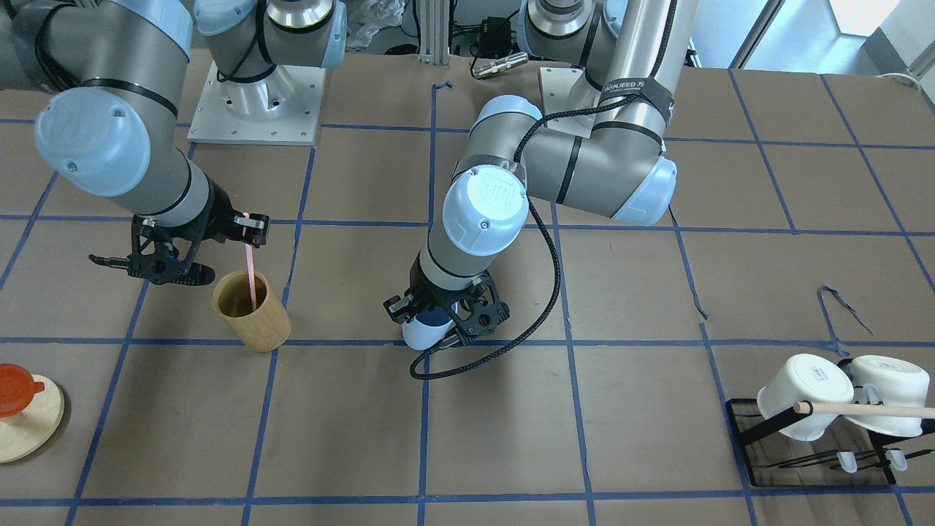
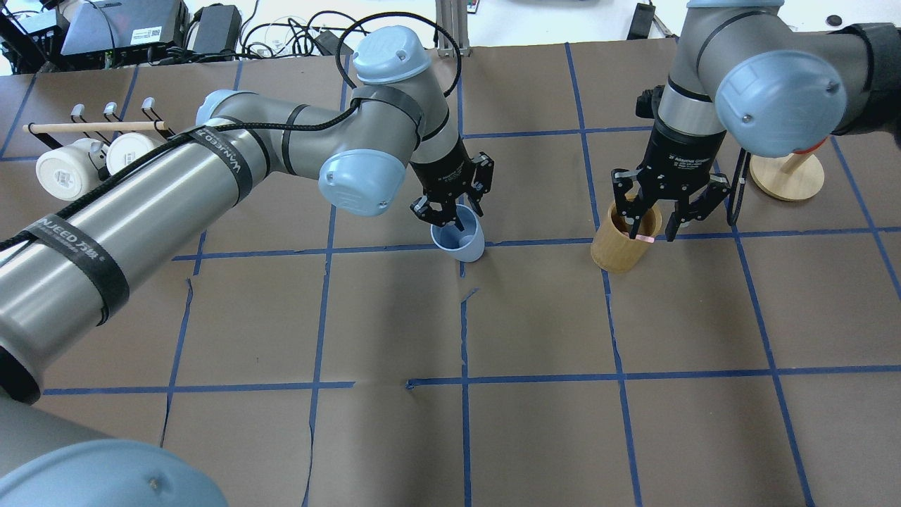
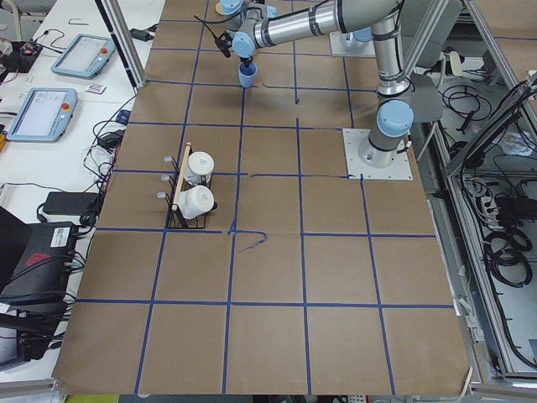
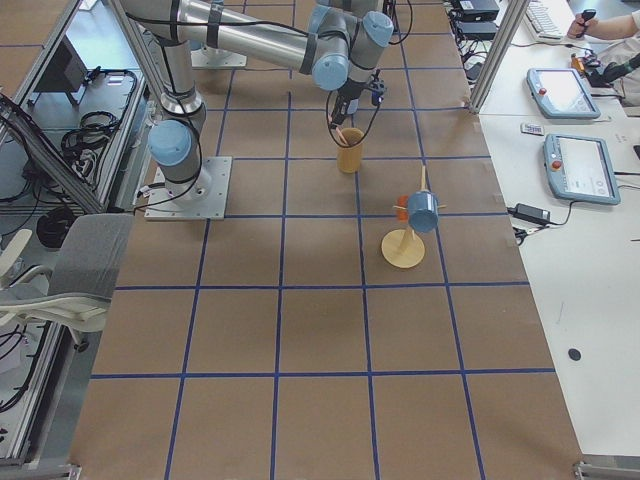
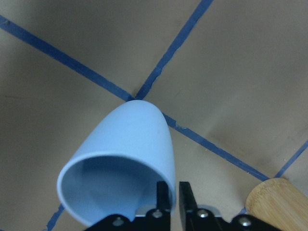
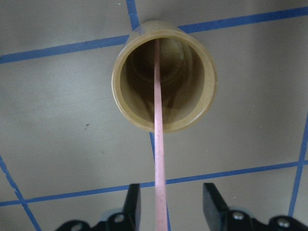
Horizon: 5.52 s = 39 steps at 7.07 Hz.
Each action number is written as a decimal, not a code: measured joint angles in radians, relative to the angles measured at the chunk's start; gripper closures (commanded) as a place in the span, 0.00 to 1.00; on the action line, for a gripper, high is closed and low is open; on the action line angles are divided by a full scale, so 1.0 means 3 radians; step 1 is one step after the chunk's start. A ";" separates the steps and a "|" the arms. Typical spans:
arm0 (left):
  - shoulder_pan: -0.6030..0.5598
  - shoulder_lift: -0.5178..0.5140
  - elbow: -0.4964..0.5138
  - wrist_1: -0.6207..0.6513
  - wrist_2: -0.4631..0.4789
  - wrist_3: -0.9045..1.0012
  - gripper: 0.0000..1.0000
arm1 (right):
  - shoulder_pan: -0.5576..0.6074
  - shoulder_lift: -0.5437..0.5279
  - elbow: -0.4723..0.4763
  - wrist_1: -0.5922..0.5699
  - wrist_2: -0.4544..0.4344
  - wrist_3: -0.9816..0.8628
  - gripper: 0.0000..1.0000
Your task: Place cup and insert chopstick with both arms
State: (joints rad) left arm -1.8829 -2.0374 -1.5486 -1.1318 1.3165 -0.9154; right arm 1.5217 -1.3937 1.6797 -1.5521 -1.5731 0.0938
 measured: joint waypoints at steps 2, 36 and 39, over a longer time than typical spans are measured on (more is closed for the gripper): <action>0.0013 0.0008 0.0341 -0.0136 0.0047 -0.0050 0.00 | 0.0000 0.0006 0.0000 0.0097 0.0006 0.0012 0.56; 0.1175 0.1594 0.0023 -0.1371 0.0721 0.2939 0.00 | 0.0927 0.0363 -0.1278 0.0765 0.1173 0.1799 0.00; 0.1174 0.1592 0.0033 -0.1371 0.0716 0.2939 0.00 | 0.0834 0.0101 -0.1313 0.0693 0.0127 0.1084 0.00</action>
State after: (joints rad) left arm -1.5309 -1.5599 -1.5388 -1.5432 1.5314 -0.0337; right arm 1.7718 -1.3633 1.2859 -1.3442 -1.5351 0.4192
